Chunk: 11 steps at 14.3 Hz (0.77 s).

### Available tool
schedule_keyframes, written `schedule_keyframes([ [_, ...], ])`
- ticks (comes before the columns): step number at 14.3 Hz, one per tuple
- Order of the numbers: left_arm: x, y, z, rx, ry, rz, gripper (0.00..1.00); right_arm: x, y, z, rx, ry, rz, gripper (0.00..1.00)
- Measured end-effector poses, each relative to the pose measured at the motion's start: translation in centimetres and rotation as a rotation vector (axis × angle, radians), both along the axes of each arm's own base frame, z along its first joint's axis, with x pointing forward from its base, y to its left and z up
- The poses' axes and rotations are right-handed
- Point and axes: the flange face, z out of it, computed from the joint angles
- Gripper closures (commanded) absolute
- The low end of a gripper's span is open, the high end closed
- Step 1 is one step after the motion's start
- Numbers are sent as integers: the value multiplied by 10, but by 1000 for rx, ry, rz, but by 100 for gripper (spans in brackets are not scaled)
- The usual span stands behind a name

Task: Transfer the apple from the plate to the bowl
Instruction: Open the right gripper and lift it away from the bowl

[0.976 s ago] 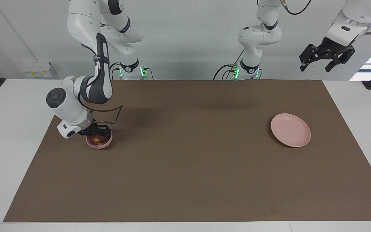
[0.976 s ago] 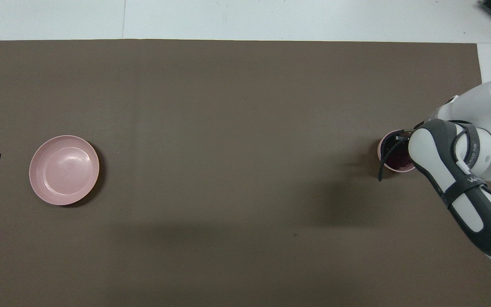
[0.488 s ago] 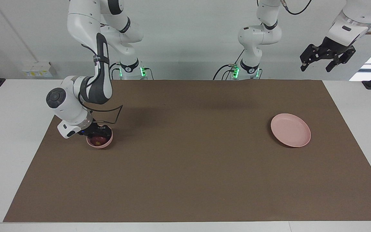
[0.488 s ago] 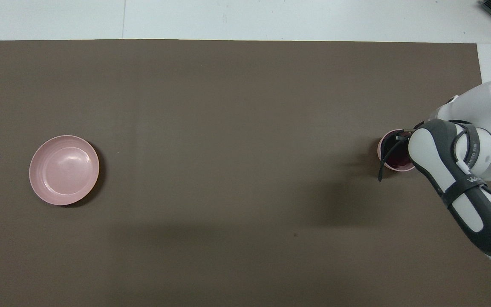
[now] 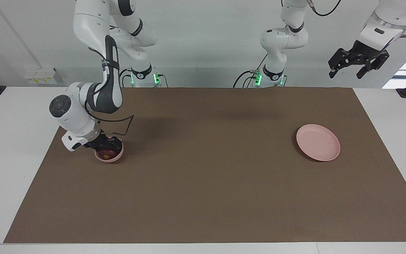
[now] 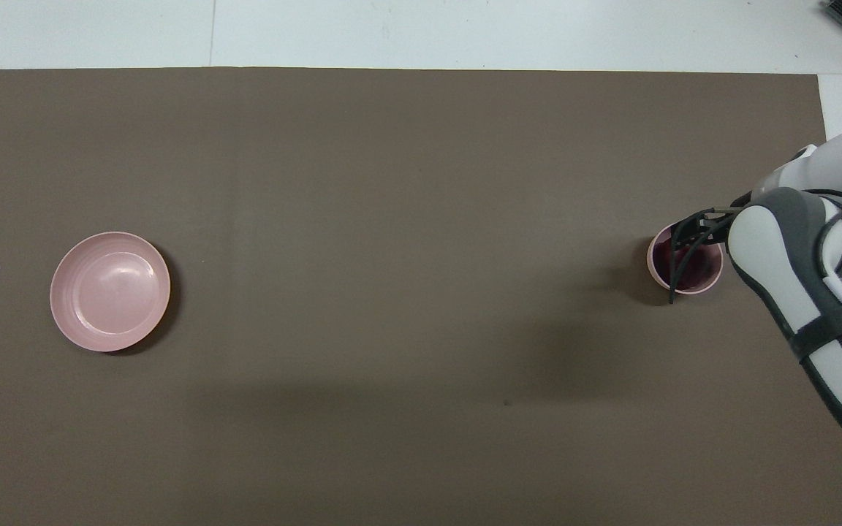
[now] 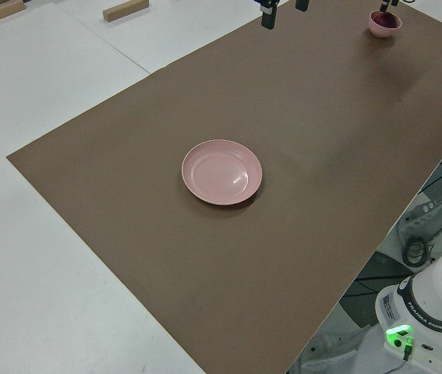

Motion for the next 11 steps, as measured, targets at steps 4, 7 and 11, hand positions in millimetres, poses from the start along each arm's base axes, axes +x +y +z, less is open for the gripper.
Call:
schedule_keyframes([
  [4,0,0,0,0,0,0,0,-14,0,61,-31,-31,3,0],
  [7,0,0,0,0,0,0,0,-29,6,112,-65,-39,-6,0],
  [11,0,0,0,0,0,0,0,-50,8,199,-61,-31,-12,0],
])
